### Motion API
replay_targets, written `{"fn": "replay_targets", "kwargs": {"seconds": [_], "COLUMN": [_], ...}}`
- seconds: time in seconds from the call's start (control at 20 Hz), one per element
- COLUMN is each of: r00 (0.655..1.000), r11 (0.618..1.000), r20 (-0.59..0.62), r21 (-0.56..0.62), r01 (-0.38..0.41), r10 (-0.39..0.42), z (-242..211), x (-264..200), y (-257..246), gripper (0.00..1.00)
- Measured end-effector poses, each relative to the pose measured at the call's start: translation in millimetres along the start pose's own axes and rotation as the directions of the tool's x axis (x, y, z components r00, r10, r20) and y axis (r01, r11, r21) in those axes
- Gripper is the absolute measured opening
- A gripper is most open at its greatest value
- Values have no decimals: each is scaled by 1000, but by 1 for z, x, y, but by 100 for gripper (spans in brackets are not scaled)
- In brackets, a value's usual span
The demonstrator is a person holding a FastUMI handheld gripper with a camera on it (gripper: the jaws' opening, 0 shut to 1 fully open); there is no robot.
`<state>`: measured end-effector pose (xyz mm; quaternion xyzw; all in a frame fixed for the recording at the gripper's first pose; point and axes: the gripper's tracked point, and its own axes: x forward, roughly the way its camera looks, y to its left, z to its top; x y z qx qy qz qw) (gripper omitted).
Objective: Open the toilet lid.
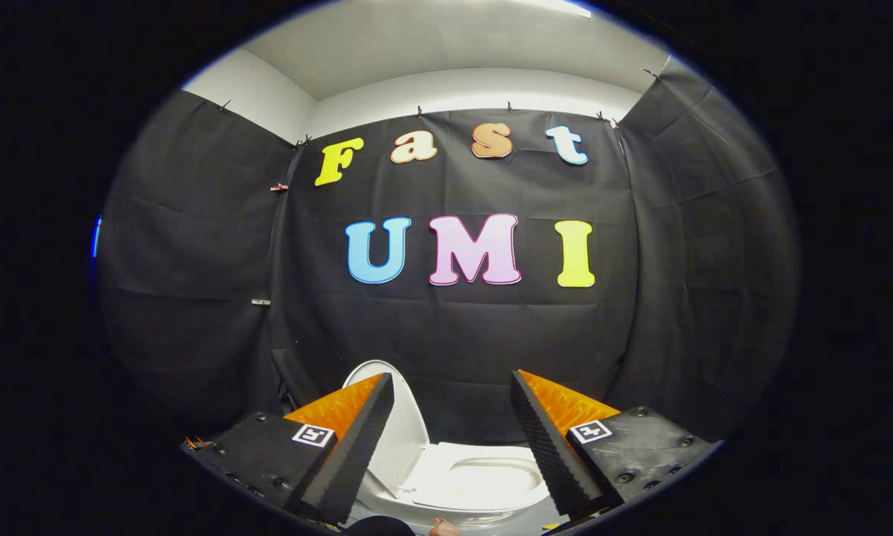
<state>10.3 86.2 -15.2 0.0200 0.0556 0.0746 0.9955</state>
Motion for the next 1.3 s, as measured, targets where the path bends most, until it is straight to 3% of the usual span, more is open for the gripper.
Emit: {"fn": "replay_targets", "kwargs": {"seconds": [1.3], "r00": [1000], "r11": [1000], "r20": [-5], "r21": [19], "r01": [4], "r10": [-4], "z": [-4], "x": [2], "y": [-5], "gripper": [99]}}
